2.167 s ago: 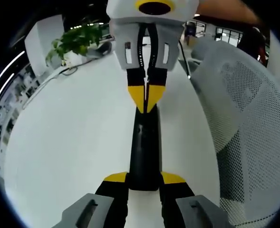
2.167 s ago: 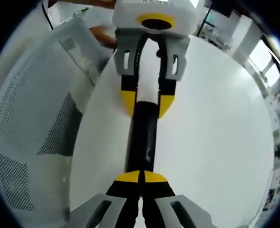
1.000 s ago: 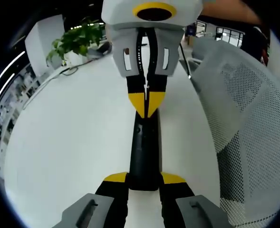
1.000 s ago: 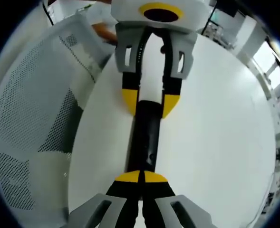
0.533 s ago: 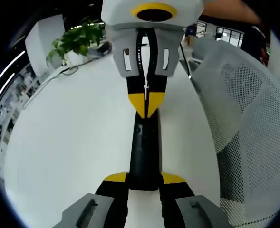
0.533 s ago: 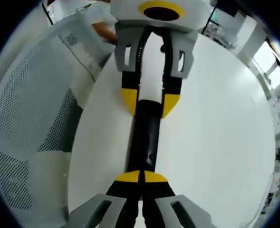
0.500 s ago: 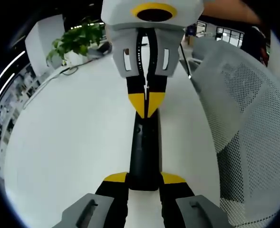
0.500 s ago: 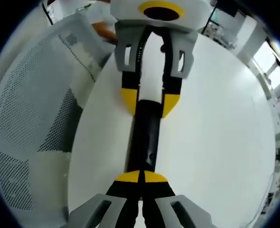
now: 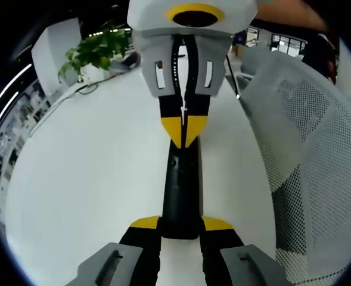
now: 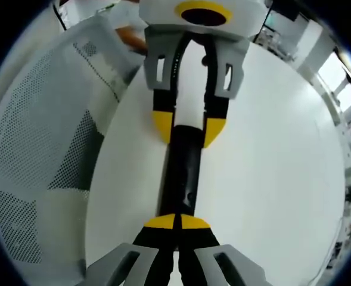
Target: Press the specified remote control buttons in sequence, fully releasing each button before pressing the next.
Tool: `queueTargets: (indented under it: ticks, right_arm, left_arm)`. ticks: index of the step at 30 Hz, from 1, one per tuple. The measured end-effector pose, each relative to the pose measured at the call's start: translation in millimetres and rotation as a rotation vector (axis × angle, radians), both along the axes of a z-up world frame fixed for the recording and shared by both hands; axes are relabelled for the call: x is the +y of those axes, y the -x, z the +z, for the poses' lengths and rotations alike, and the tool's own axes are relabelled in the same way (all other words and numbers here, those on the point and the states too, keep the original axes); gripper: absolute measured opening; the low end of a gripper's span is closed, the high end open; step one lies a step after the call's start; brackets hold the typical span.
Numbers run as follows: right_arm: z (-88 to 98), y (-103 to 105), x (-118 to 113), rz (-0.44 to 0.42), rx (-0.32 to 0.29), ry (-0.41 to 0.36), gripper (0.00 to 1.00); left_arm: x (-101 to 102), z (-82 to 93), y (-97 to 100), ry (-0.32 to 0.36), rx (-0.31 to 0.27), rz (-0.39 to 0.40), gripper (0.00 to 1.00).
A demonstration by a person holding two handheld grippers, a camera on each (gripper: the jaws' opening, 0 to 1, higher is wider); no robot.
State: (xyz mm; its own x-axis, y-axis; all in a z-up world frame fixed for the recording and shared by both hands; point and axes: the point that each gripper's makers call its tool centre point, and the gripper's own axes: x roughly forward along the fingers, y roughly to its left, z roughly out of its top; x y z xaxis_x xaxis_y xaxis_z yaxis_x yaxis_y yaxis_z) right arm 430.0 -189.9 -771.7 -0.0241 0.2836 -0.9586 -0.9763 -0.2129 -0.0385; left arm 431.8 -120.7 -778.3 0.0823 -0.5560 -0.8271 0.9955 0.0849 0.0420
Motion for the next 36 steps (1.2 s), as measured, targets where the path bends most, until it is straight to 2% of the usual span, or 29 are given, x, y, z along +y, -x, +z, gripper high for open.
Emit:
queueTargets:
  ticks: [9,18,36]
  right_arm:
    - [0.1,0.1,0.2,0.003,-0.008,-0.005,0.0]
    - [6.4,-3.7,-0.3,-0.033,0.007,-0.037,0.0]
    - [7.6,-6.9,10.2,-0.039,0.027,-0.068,0.0]
  left_arm:
    - [0.0,0.0,0.7,-0.002,0.003,-0.002,0.24]
    - [0.2,-0.1,0.4,0.001,0.004,-0.004,0.24]
    - [0.5,-0.5,-0.3,0.01,0.004,0.0,0.24]
